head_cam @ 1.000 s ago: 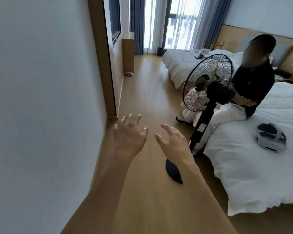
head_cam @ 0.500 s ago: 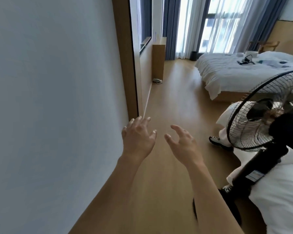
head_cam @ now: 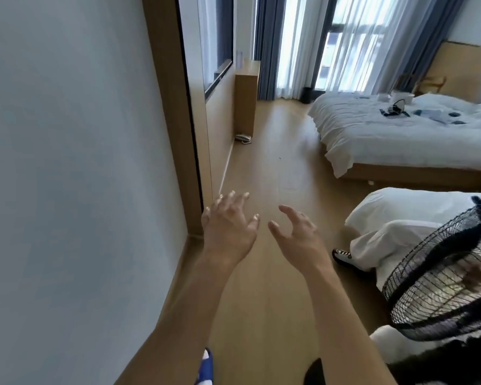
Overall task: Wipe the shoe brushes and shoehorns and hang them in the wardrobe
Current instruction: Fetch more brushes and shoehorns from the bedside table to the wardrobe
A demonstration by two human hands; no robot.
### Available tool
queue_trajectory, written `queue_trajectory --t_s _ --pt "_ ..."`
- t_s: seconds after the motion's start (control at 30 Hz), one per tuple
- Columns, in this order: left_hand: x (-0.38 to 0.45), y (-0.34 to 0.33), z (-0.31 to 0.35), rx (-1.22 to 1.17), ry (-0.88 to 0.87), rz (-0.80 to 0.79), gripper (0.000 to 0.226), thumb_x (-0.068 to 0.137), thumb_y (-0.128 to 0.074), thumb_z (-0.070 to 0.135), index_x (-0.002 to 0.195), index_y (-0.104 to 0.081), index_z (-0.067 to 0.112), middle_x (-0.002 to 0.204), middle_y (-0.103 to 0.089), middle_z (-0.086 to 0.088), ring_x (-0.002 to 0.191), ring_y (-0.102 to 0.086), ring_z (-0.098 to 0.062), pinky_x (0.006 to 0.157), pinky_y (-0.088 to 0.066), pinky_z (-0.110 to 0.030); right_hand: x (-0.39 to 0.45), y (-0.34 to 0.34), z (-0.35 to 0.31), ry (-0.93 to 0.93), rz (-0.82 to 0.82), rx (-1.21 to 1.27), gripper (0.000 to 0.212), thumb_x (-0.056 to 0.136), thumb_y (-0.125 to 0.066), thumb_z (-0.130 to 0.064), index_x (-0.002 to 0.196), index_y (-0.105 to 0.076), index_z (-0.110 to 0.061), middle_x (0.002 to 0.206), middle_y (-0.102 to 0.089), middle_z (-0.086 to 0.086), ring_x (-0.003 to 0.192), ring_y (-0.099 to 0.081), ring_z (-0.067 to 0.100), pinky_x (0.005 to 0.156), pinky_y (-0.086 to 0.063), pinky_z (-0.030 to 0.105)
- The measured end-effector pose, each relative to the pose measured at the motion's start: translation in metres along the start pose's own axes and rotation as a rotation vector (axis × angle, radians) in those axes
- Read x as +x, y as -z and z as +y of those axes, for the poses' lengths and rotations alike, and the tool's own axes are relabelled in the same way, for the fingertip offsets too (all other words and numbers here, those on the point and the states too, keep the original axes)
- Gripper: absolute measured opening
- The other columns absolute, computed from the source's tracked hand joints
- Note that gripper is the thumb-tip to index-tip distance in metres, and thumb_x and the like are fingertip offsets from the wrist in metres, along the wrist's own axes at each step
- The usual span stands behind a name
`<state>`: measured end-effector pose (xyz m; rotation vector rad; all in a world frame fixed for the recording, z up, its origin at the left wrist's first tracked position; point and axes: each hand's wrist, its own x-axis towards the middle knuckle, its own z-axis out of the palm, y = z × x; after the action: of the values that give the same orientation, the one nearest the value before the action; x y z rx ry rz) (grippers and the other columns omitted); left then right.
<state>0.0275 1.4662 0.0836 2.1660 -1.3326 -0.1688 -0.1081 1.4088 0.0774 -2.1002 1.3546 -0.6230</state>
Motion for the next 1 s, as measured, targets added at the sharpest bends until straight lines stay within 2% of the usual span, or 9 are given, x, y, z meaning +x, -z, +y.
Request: queue_trajectory --t_s 0.23,0.43,0.73,1.0 --pt "0.145 -0.046 0.0 -0.037 -0.095 -0.083 0.057 0.095 -0.054 0.044 0.148 -0.039 0.031 0.157 -0.036 0.001 0.147 -0.028 -0.022 0.119 -0.023 -0.049 0.127 -0.008 0.016 -0.114 0.095 -0.023 0.053 0.097 -0.057 -0.042 0.146 -0.047 -0.025 0.148 -0.048 0.0 0.137 -0.043 0.017 0.11 -0.034 0.031" --pt "0.273 -0.056 0.008 -0.028 -0.214 -0.118 0.055 0.095 -0.054 0.044 0.147 -0.042 0.031 0.155 -0.038 0.001 0.145 -0.03 -0.022 0.118 -0.024 -0.046 0.235 -0.007 0.002 -0.228 0.151 -0.039 0.055 0.096 -0.057 -0.045 0.147 -0.044 -0.028 0.15 -0.046 0.002 0.139 -0.042 0.02 0.112 -0.037 0.038" --pt "0.397 -0.104 0.008 -0.059 -0.241 -0.204 0.056 0.094 -0.056 0.044 0.147 -0.042 0.031 0.157 -0.036 0.0 0.147 -0.026 -0.022 0.119 -0.021 -0.046 0.358 -0.018 0.02 -0.317 0.187 -0.034 0.056 0.096 -0.058 -0.044 0.147 -0.044 -0.026 0.15 -0.047 0.002 0.139 -0.042 0.02 0.114 -0.038 0.039" --pt "0.519 -0.156 0.031 -0.038 -0.242 -0.198 0.056 0.094 -0.056 0.044 0.147 -0.042 0.032 0.158 -0.035 0.0 0.147 -0.025 -0.023 0.12 -0.02 -0.046 0.492 -0.016 0.062 -0.321 0.19 0.04 0.056 0.096 -0.059 -0.043 0.148 -0.044 -0.026 0.151 -0.046 0.0 0.139 -0.042 0.019 0.113 -0.038 0.037"
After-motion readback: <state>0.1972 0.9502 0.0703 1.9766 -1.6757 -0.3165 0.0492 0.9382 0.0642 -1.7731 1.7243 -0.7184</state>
